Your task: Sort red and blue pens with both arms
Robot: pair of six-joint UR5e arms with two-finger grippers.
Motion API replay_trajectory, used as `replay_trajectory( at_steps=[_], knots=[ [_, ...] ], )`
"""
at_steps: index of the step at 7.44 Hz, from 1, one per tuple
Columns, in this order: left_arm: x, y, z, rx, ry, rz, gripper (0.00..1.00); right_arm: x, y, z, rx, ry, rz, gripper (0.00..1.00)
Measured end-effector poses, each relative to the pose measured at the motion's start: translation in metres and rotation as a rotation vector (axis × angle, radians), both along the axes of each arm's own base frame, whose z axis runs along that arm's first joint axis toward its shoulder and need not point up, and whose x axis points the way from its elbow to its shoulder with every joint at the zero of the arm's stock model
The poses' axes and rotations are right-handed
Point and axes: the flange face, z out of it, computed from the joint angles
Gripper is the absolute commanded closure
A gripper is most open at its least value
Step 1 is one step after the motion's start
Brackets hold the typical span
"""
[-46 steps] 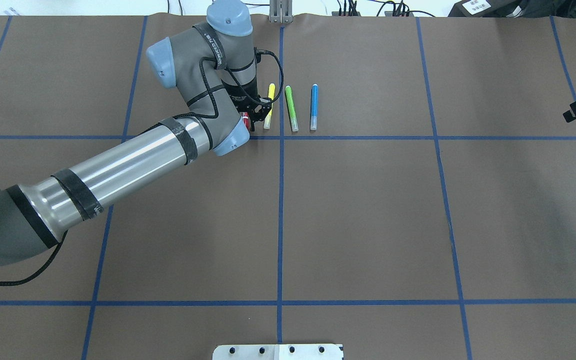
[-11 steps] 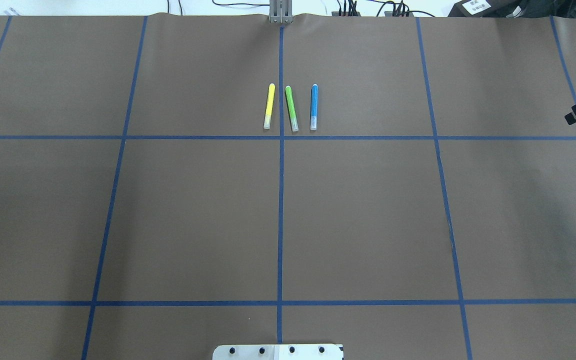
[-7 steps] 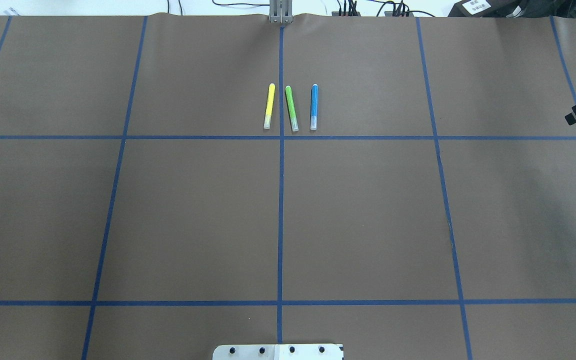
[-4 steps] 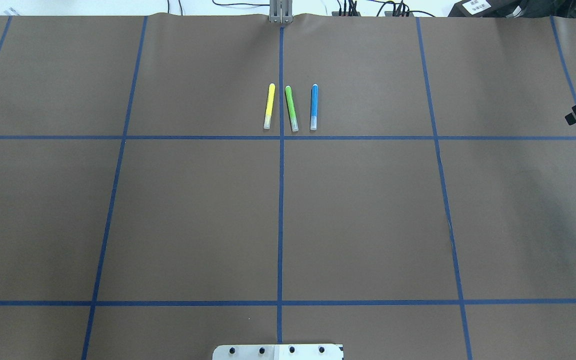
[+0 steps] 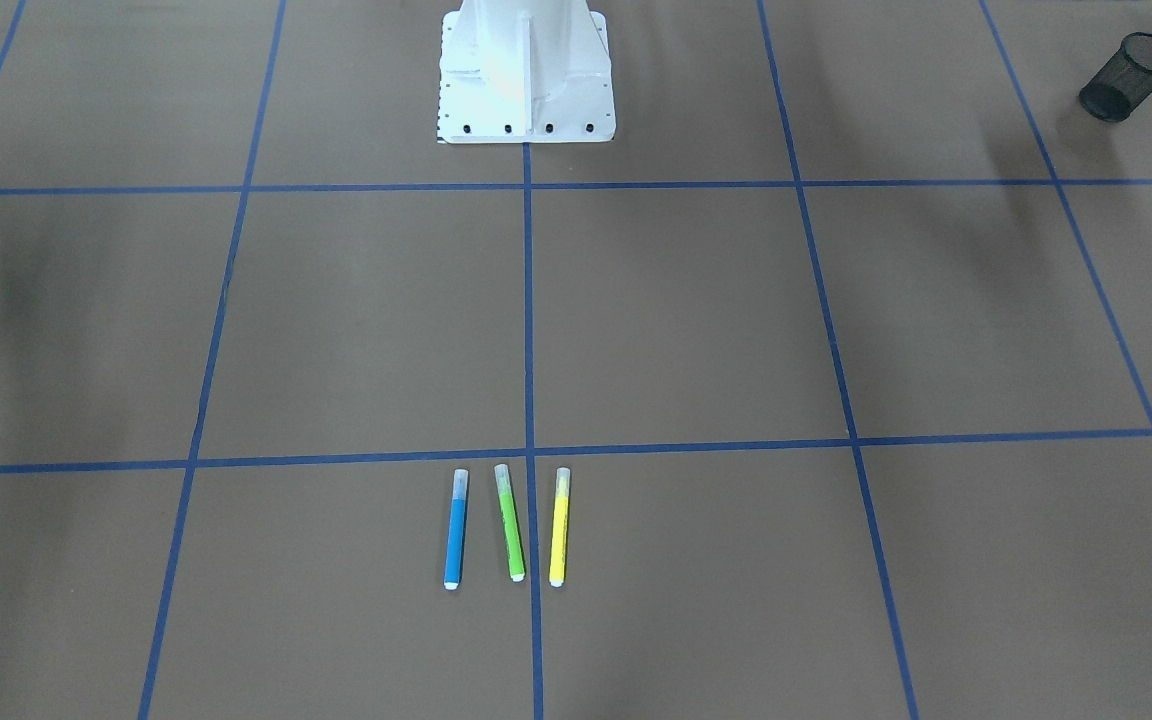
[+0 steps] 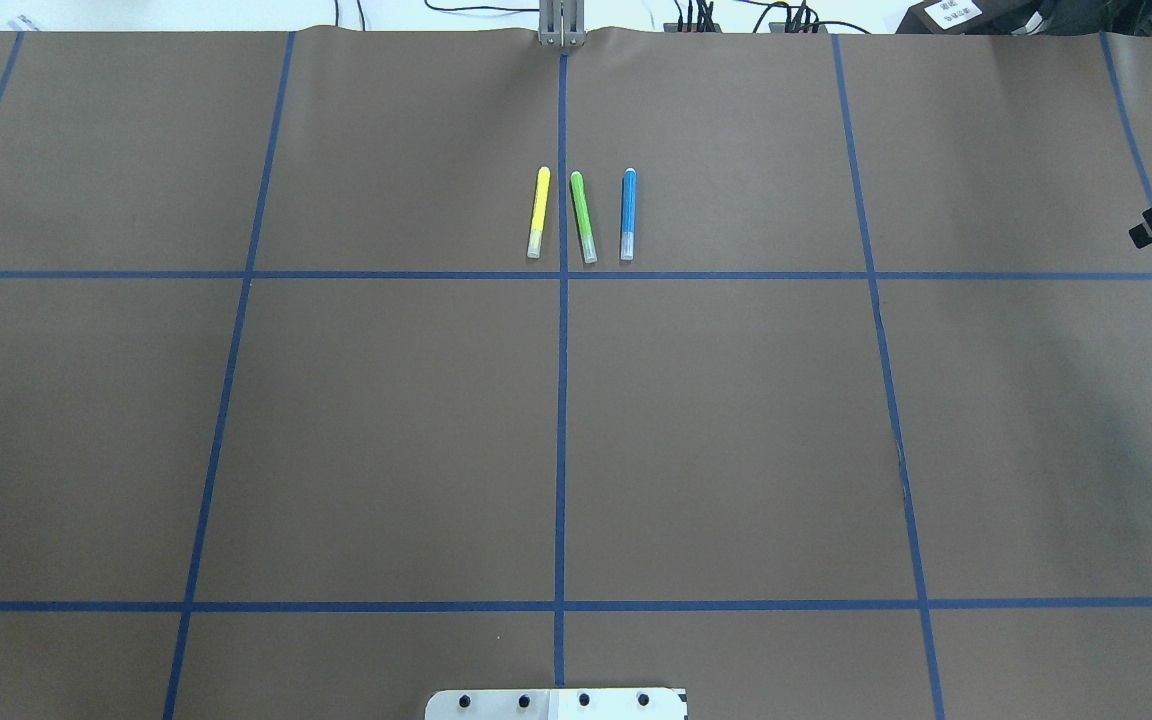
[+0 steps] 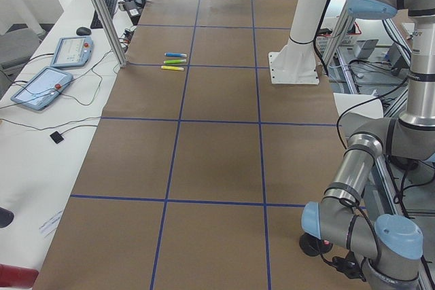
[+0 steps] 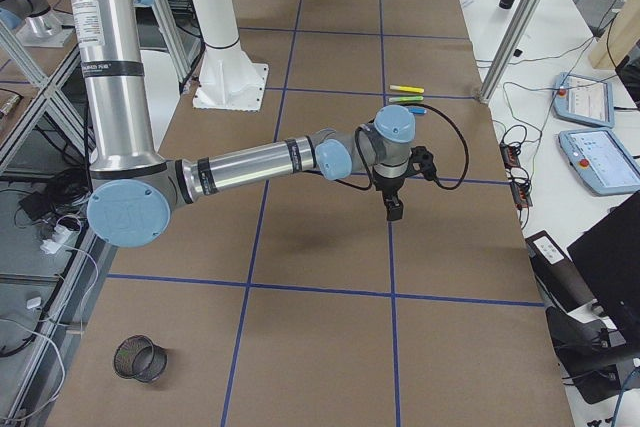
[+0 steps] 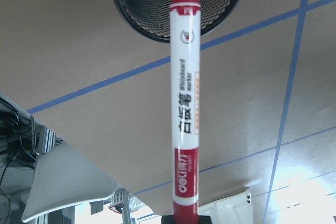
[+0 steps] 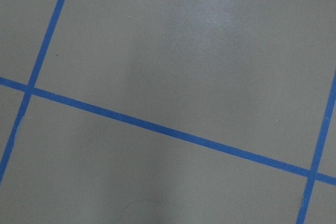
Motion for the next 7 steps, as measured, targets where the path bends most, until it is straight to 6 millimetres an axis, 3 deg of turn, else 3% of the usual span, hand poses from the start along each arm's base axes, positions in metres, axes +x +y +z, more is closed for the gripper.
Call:
replay_trajectory(
  at_steps=[3, 7],
  knots=[
    [-0.005, -0.008, 0.018, -0.096, 0.033, -0.032, 1.00, 0.000, 0.000, -0.002, 0.003, -0.002, 0.001, 0.00],
    [0.027, 0.016, 0.031, -0.159, 0.093, -0.036, 0.98, 0.000, 0.000, -0.002, 0.002, -0.002, 0.002, 0.00]
  ],
)
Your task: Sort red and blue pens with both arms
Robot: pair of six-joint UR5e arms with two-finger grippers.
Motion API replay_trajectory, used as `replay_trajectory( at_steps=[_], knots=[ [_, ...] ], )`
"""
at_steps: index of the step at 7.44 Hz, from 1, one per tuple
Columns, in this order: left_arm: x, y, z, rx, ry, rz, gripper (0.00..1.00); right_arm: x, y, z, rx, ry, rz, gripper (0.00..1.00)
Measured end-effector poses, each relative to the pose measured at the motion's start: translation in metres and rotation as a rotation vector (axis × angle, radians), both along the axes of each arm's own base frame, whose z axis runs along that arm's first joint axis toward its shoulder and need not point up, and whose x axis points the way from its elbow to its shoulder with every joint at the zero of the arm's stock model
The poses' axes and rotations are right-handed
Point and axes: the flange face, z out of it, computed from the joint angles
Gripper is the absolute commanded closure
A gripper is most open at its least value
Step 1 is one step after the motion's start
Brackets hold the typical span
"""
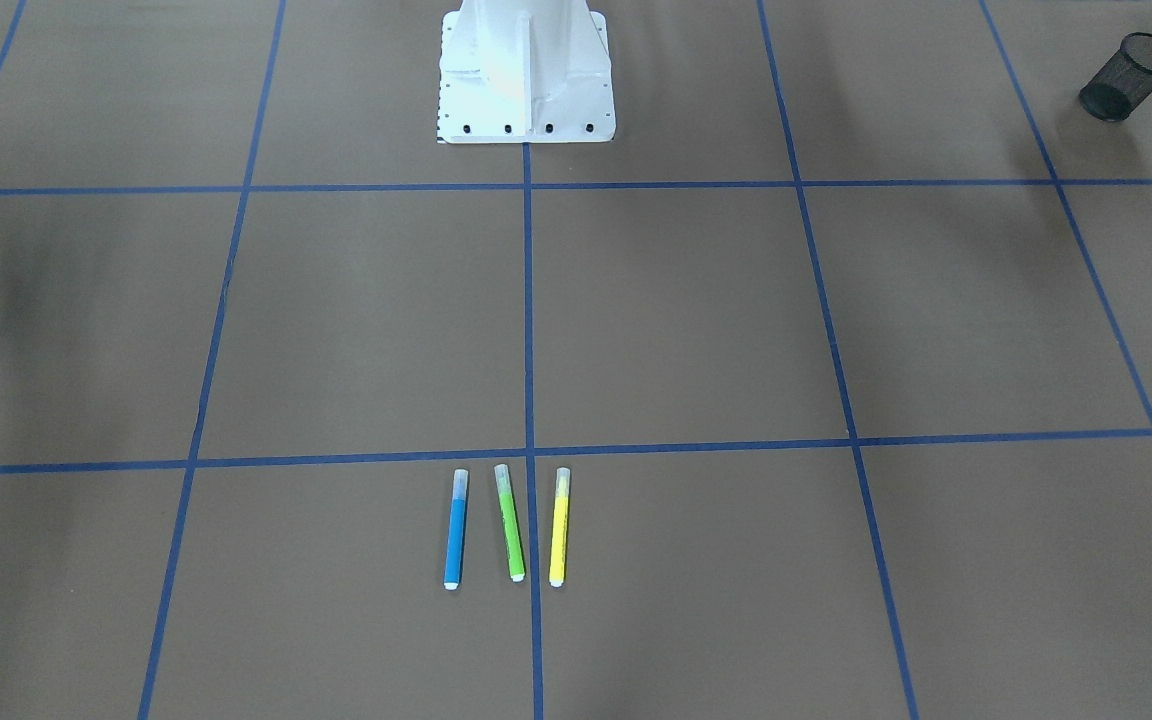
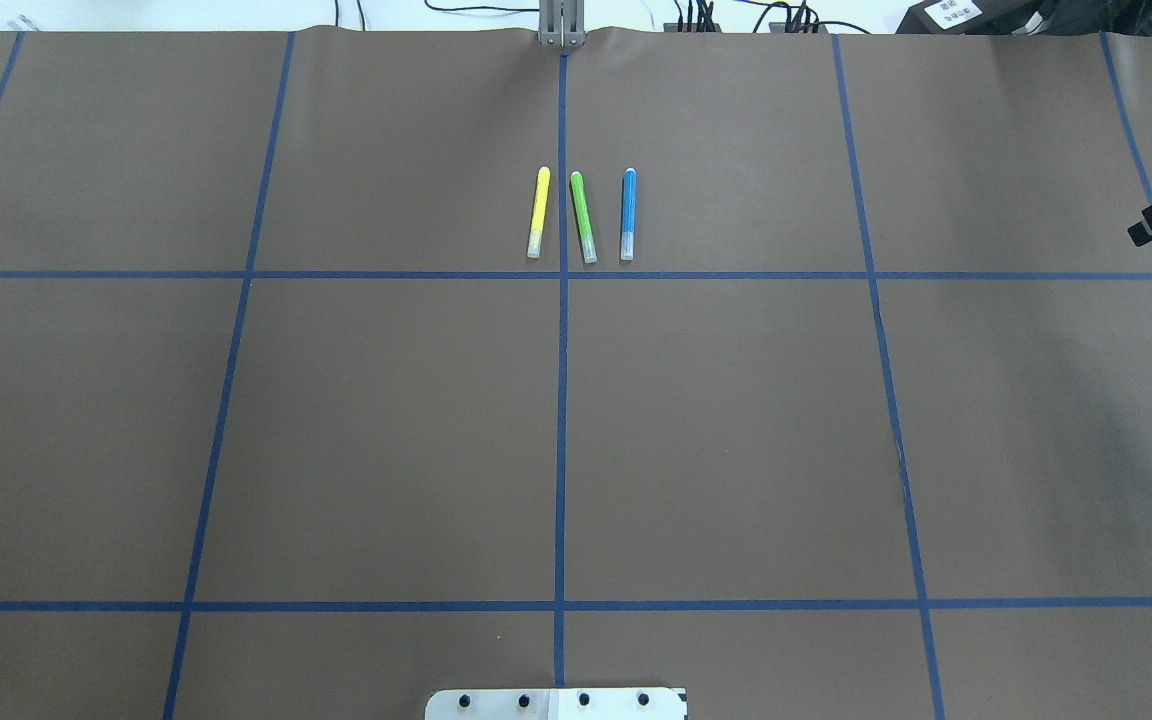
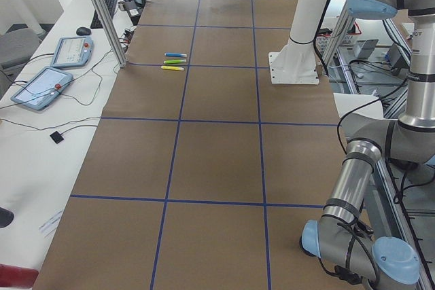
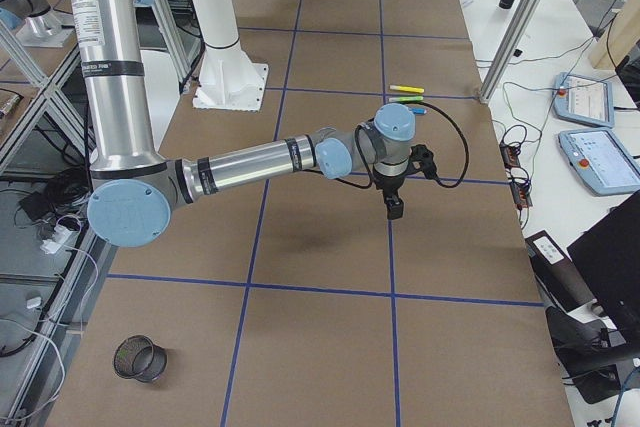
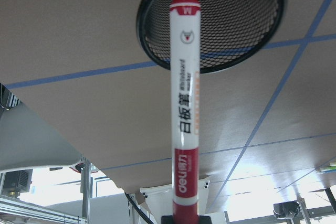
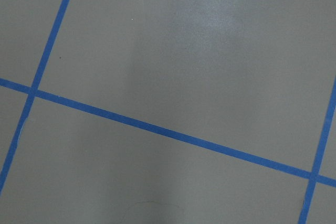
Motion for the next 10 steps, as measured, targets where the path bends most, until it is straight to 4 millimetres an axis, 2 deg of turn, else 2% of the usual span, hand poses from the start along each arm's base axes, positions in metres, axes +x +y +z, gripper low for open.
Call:
replay_trajectory(
  at_steps=[2, 3, 4, 8, 10],
  knots=[
    [0.002, -0.001, 0.002, -0.008, -0.004, -0.023, 0.80, 0.000, 0.000, 0.002, -0.004, 0.002, 0.000, 0.00],
    [0.000, -0.003, 0.002, -0.004, -0.011, -0.035, 0.13, 0.000, 0.000, 0.003, -0.006, 0.002, 0.001, 0.00],
    [-0.001, -0.005, 0.002, 0.004, -0.018, -0.041, 0.00, 0.000, 0.000, 0.003, -0.006, 0.002, 0.001, 0.00],
    [-0.008, -0.011, 0.002, 0.021, -0.036, -0.047, 0.00, 0.000, 0.000, 0.003, -0.006, 0.001, 0.001, 0.00],
    [-0.032, -0.030, -0.004, 0.061, -0.077, -0.048, 0.00, 0.000, 0.000, 0.003, -0.007, 0.001, 0.001, 0.00]
  ],
)
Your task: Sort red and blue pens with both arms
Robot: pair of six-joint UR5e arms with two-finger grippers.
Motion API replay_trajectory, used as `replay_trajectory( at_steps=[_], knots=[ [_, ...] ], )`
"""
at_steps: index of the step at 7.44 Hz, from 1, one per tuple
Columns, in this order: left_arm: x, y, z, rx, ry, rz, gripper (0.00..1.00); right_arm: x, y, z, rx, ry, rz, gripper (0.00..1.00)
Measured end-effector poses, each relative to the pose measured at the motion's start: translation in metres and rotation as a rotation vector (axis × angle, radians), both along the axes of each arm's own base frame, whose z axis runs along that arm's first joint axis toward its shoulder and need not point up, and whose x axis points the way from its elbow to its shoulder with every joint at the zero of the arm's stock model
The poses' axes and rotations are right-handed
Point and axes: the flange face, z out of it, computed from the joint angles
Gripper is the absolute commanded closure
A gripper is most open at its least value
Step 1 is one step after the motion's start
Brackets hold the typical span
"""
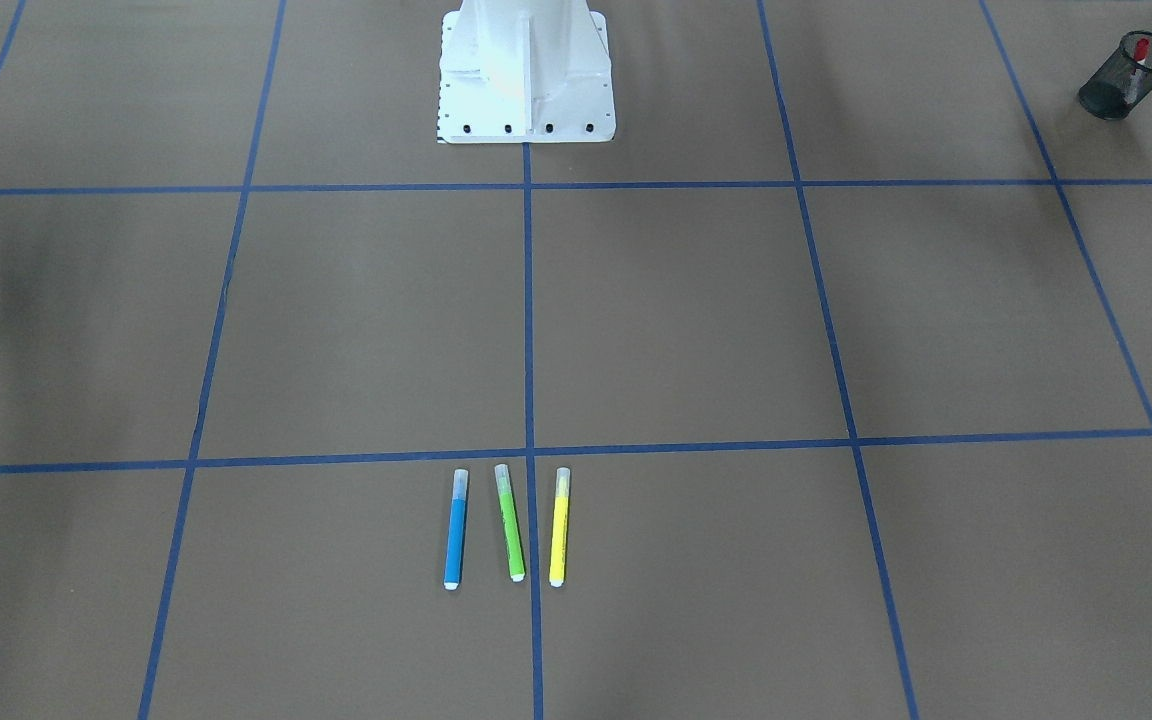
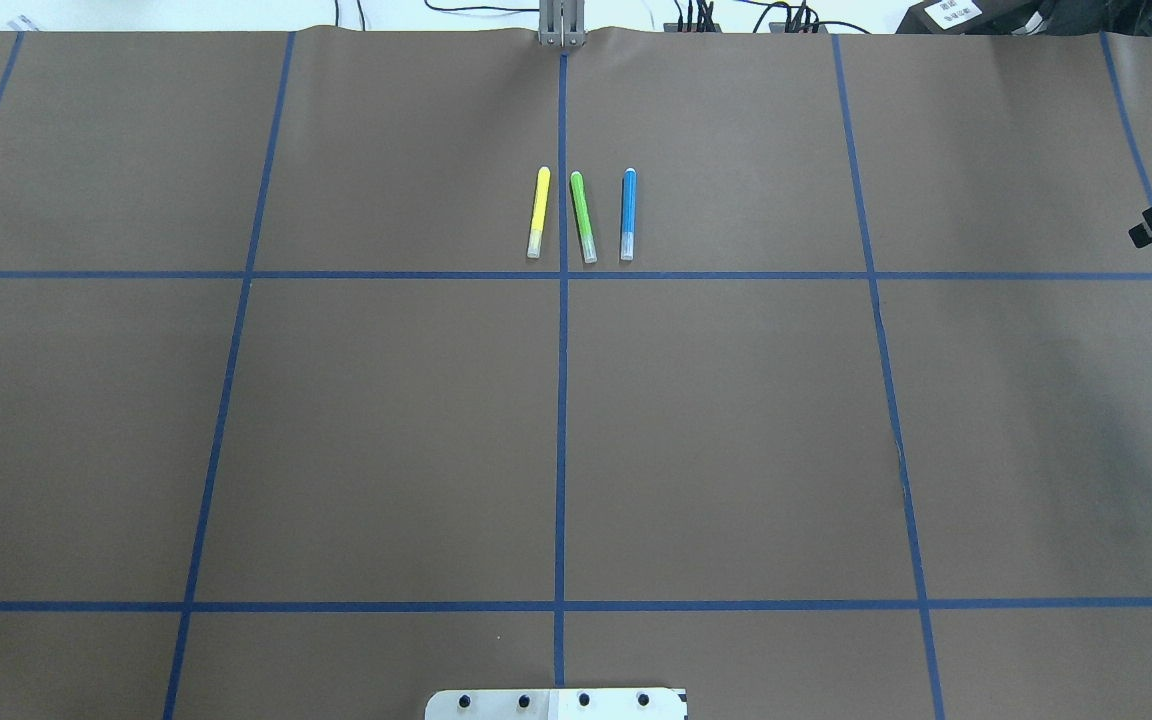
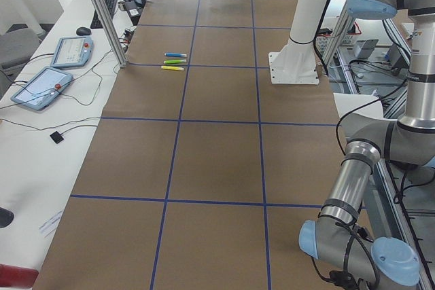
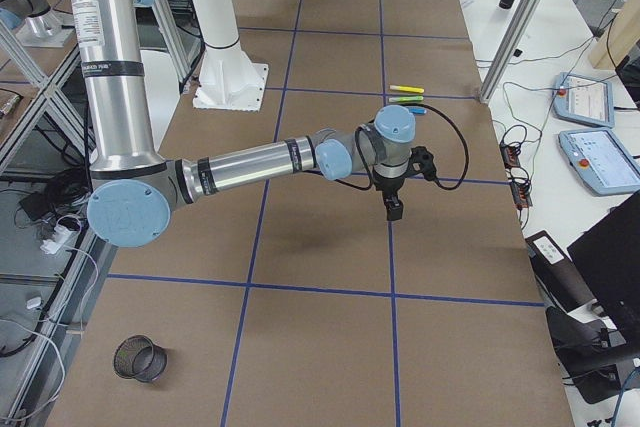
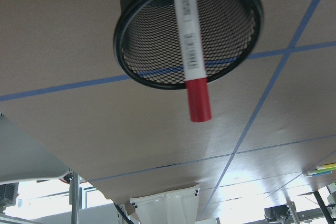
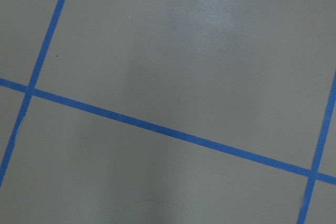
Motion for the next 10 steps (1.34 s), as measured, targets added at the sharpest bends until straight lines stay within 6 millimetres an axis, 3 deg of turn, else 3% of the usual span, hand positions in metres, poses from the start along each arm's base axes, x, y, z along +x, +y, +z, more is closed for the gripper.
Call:
replay_trajectory(
  at_steps=[3, 5, 6, 8, 10],
  knots=[
    [-0.057, -0.046, -0.007, 0.201, -0.198, 0.000, 0.00, -0.001, 0.000, 0.000, -0.002, 0.000, 0.000, 0.00],
    [-0.091, -0.084, -0.032, 0.372, -0.381, 0.033, 0.00, -0.003, 0.000, 0.000, -0.003, 0.000, -0.002, 0.00],
    [-0.101, -0.112, -0.053, 0.461, -0.462, 0.069, 0.00, -0.004, 0.000, -0.001, -0.003, 0.000, -0.004, 0.00],
    [-0.098, -0.190, -0.106, 0.656, -0.595, 0.149, 0.00, -0.006, 0.000, 0.000, -0.004, 0.000, -0.007, 0.00],
    [-0.075, -0.261, -0.160, 0.861, -0.713, 0.241, 0.00, -0.008, 0.001, 0.000, -0.004, 0.000, -0.011, 0.00]
  ],
)
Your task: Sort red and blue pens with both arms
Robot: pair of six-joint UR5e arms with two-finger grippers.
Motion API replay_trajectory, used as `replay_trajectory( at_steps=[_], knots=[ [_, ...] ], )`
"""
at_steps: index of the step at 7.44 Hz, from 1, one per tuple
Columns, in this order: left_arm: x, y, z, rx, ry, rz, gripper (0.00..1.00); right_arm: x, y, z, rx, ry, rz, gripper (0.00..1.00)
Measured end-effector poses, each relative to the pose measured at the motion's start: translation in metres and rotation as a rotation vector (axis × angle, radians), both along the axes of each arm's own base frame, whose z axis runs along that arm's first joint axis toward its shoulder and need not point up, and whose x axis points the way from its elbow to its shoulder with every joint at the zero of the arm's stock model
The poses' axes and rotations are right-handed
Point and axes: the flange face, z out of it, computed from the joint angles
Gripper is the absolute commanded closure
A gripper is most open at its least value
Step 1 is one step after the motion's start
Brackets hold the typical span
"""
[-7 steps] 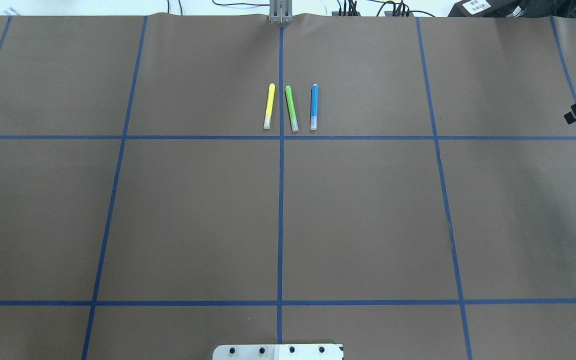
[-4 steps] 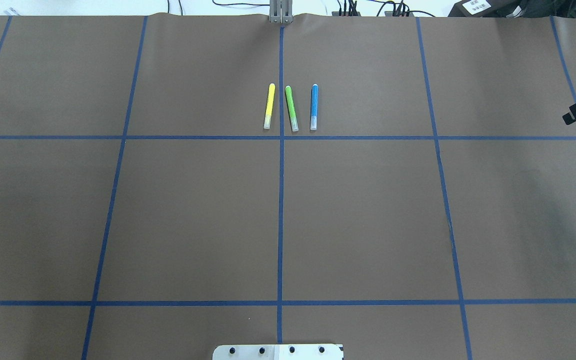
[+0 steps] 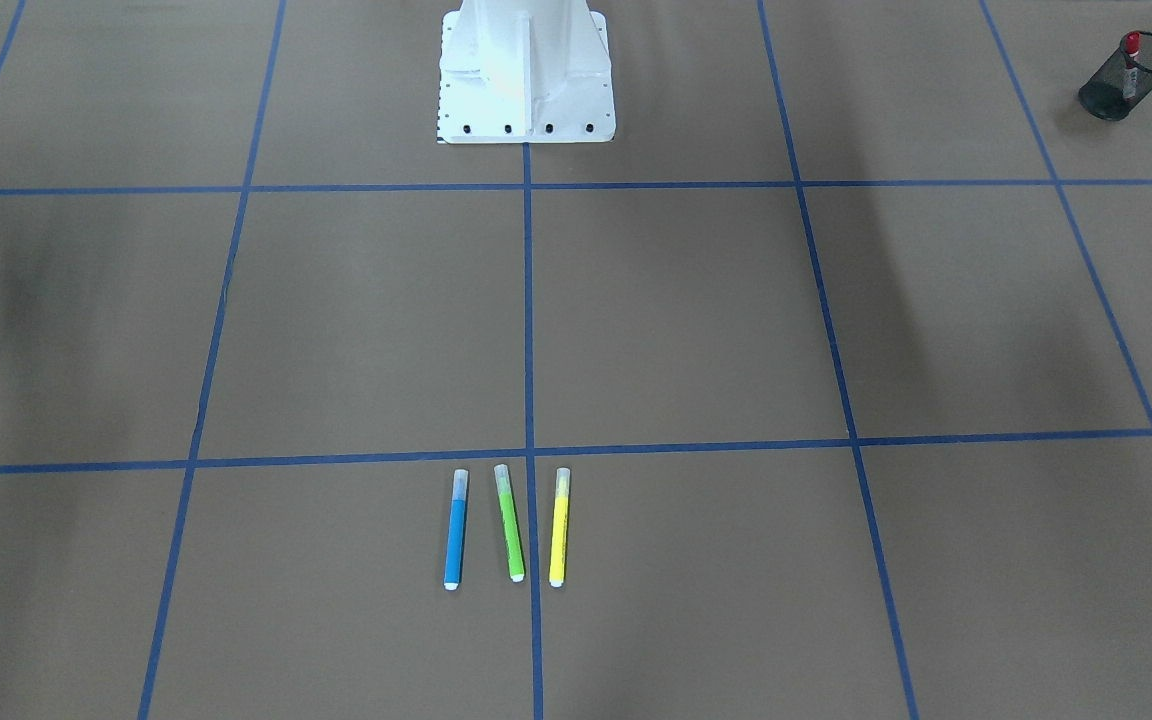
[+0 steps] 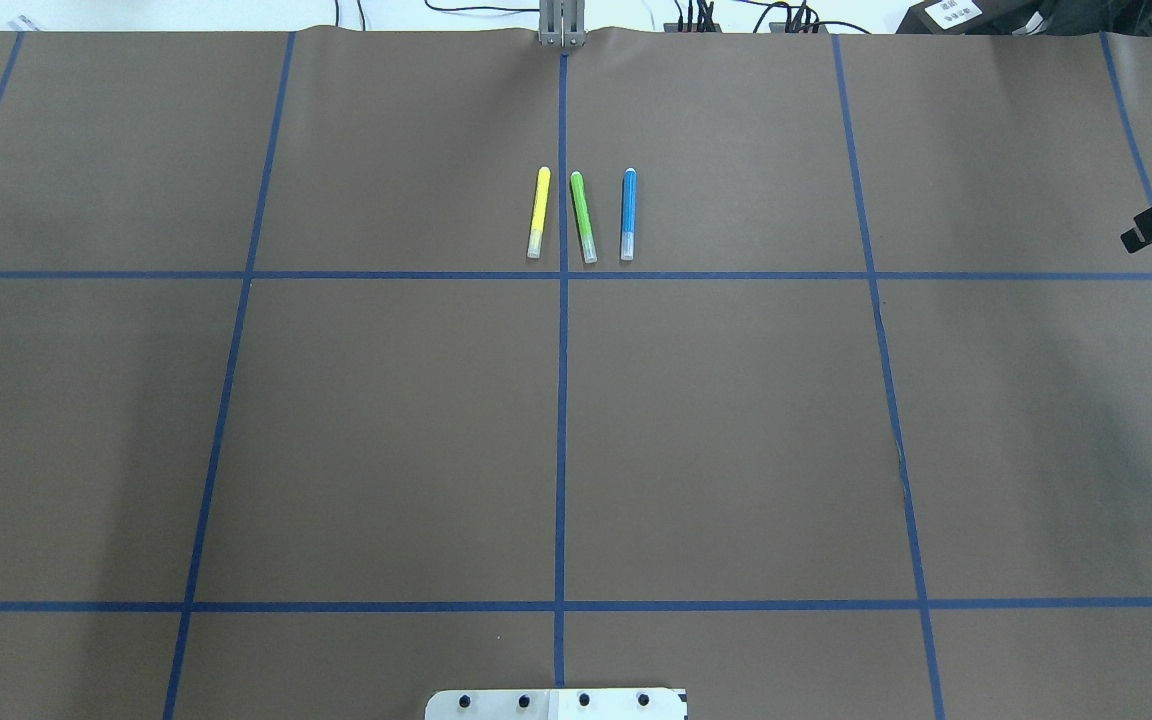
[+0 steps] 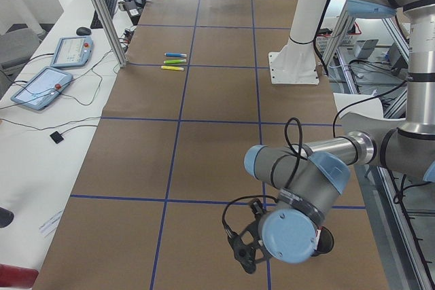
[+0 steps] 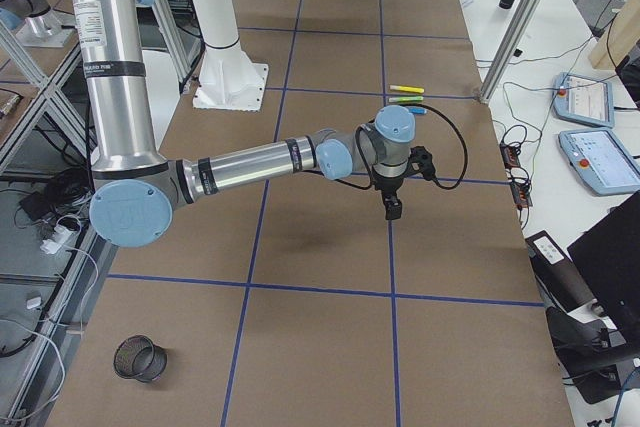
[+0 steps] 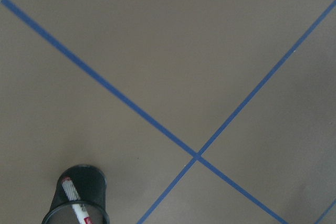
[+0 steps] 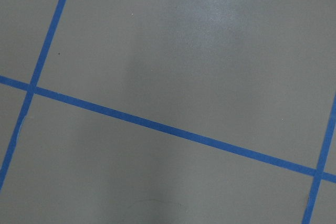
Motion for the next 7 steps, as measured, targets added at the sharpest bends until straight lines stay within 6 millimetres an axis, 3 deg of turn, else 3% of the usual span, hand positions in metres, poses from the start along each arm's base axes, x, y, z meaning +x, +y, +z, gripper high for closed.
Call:
replay_trajectory(
  at_steps=[2, 4, 5, 7],
  knots=[
    [0.032, -0.053, -0.054, 0.225, -0.113, 0.109, 0.00, -0.002, -0.001, -0.004, 0.004, -0.004, 0.000, 0.00],
    [0.065, -0.090, -0.095, 0.379, -0.177, 0.170, 0.00, -0.016, -0.010, -0.027, 0.001, -0.023, 0.019, 0.00],
    [0.084, -0.104, -0.113, 0.419, -0.193, 0.186, 0.00, -0.037, -0.018, -0.046, -0.011, -0.039, 0.031, 0.00],
    [0.107, -0.118, -0.130, 0.478, -0.201, 0.208, 0.00, -0.101, -0.032, -0.098, -0.045, -0.068, 0.056, 0.00]
  ],
)
